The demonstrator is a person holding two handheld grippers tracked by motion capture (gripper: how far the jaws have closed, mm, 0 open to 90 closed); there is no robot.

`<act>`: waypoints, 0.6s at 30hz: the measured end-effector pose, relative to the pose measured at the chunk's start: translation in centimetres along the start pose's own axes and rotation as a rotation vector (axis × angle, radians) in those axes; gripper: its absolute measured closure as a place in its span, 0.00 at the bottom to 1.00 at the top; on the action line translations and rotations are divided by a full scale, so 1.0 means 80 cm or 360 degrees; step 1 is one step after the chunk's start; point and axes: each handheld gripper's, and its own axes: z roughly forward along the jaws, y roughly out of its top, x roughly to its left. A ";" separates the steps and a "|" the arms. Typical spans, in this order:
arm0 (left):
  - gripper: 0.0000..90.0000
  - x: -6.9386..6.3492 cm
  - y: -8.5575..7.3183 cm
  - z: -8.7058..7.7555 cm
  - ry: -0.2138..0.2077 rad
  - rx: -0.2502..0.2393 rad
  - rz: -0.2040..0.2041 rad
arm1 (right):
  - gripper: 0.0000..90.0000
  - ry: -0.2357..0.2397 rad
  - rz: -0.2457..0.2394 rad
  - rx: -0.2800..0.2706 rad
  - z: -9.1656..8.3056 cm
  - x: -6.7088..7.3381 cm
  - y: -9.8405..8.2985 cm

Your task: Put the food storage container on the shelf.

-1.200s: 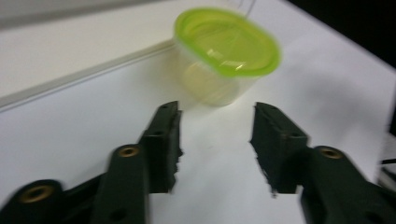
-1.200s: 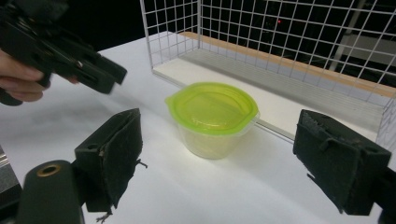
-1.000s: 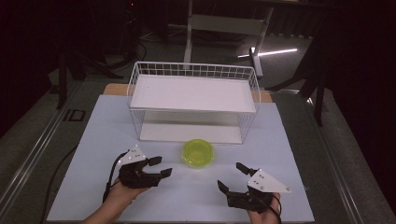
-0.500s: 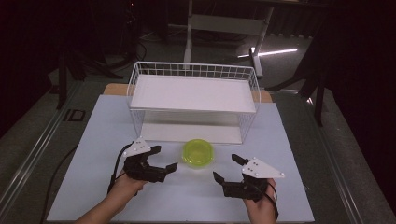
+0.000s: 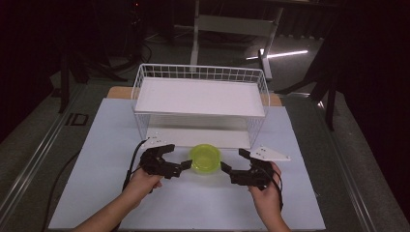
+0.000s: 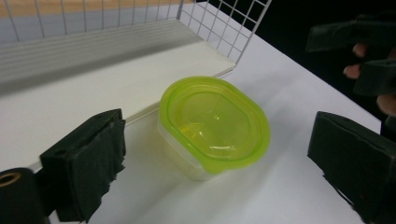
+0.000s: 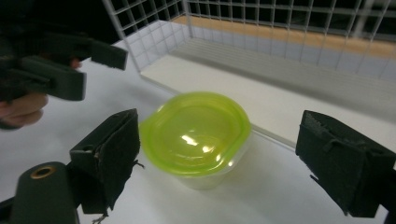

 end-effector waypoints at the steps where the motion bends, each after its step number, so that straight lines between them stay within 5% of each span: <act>1: 0.07 0.001 0.002 0.003 -0.0014 0.0010 -0.0021 | 0.15 -0.0029 0.0033 0.0014 0.004 -0.002 0.000; 3: 0.18 0.000 0.006 0.010 0.0057 0.0054 0.0000 | 0.15 0.0007 0.0106 0.0031 0.012 -0.009 0.000; 7: 0.19 0.001 0.006 0.025 0.0068 0.0135 0.0011 | 0.16 -0.0035 0.0098 0.0063 0.026 -0.014 -0.001; 11: 0.20 0.006 0.002 0.037 0.0072 0.0141 -0.0046 | 0.22 -0.0012 0.0135 0.0095 0.040 -0.016 -0.003; 18: 0.28 0.017 -0.006 0.051 0.0179 0.0190 -0.0232 | 0.26 -0.0055 0.0200 0.0151 0.059 -0.022 -0.008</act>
